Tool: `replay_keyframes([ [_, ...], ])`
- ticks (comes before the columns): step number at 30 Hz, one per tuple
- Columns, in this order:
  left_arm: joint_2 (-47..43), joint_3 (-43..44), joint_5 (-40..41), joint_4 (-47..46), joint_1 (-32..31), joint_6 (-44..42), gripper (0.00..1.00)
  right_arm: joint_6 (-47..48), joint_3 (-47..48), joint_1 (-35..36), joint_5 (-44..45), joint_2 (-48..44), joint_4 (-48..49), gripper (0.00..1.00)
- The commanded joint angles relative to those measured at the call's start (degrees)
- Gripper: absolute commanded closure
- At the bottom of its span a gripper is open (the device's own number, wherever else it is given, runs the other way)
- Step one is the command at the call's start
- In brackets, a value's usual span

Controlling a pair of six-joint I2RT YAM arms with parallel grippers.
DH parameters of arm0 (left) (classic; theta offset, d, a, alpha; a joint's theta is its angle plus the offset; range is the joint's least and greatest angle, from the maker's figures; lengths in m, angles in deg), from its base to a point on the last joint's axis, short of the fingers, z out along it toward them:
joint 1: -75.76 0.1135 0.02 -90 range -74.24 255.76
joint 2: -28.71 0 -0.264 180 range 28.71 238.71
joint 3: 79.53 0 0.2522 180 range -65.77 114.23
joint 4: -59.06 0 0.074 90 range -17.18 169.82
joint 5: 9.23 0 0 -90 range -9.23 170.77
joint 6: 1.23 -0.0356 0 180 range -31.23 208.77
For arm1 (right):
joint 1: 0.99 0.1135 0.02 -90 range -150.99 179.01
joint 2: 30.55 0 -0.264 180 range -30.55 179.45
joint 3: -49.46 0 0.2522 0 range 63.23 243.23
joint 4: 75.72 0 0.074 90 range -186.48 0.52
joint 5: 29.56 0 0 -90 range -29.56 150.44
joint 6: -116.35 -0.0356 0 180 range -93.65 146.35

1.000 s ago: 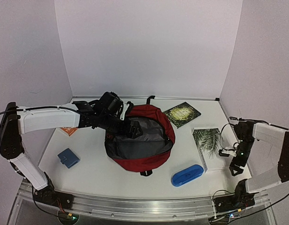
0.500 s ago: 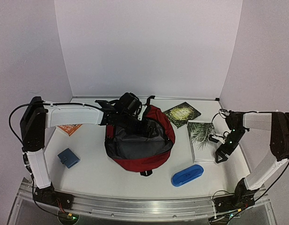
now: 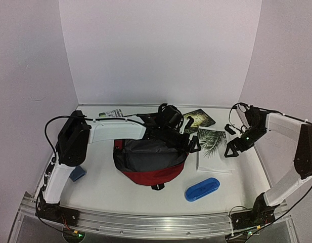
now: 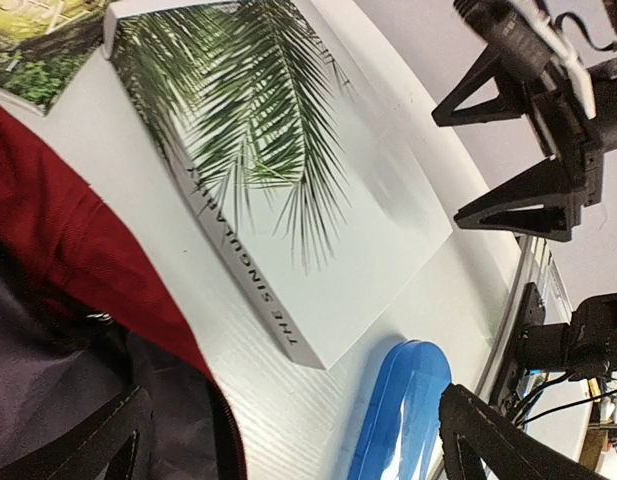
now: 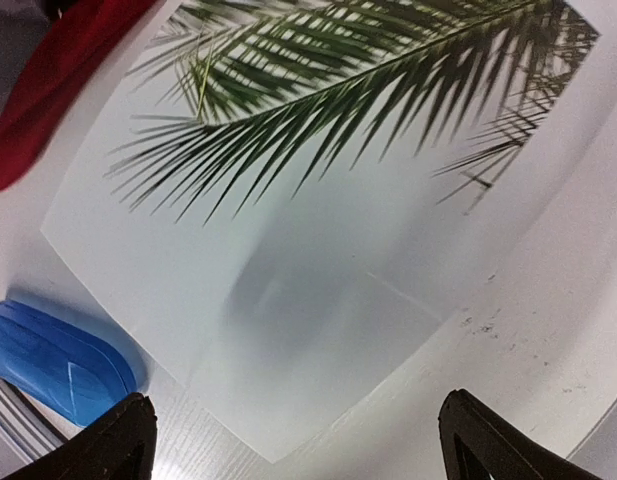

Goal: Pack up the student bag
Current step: Pick up the book from the center of the board.

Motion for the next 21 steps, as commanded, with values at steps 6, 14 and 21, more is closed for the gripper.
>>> replay_keyframes([
  [6, 7.9, 7.7, -2.0, -3.4, -1.0, 2.4, 0.00, -10.8, 7.1, -5.4, -4.0, 11.9, -0.7, 0.06],
  [14, 9.7, 7.7, -1.2, -4.2, -1.0, 2.8, 0.00, -12.0, 9.3, -6.4, -12.1, 17.9, -0.9, 0.28],
  [21, 10.1, 8.2, -0.6, -3.8, -1.0, 2.5, 0.00, -11.7, 10.3, -7.9, -16.0, 18.6, -2.5, 0.66],
])
